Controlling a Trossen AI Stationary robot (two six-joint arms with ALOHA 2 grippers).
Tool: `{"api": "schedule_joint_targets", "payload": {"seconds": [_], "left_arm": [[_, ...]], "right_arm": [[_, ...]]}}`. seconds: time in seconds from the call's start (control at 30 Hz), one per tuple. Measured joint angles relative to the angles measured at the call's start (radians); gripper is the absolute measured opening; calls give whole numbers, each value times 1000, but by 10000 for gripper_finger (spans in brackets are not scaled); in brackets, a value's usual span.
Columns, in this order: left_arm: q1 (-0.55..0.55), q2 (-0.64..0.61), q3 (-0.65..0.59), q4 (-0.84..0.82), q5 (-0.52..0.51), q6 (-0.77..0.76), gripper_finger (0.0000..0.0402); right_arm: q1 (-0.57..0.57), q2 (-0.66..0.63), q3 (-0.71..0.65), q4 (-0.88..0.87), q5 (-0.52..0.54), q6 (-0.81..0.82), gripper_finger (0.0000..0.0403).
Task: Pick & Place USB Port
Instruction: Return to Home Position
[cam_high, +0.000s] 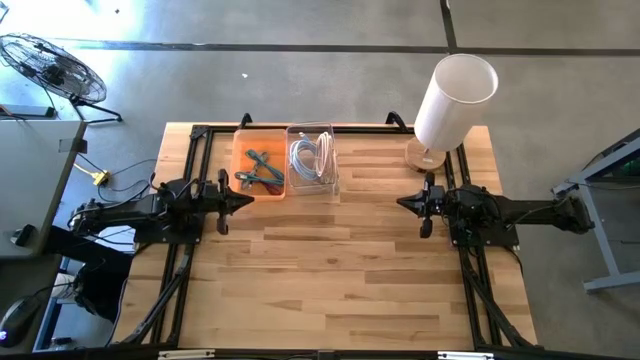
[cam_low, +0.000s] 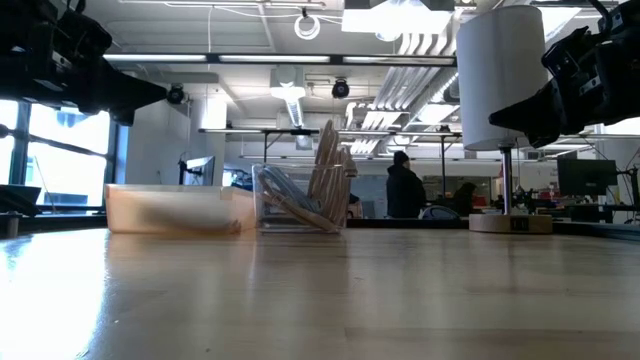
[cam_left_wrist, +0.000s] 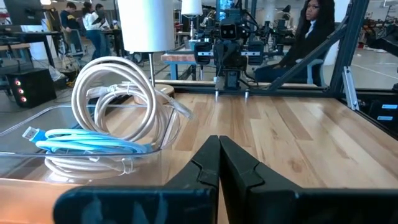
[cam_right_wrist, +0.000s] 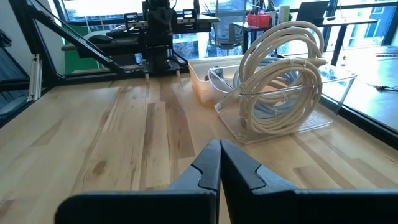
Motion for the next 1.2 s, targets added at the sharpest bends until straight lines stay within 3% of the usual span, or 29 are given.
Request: {"api": "schedule_joint_targets", "payload": {"seconds": [1.2], "left_arm": [[0, 0, 0, 3, 0, 0, 0]], "right_arm": [[0, 0, 0, 0, 0, -2, 7]]}}
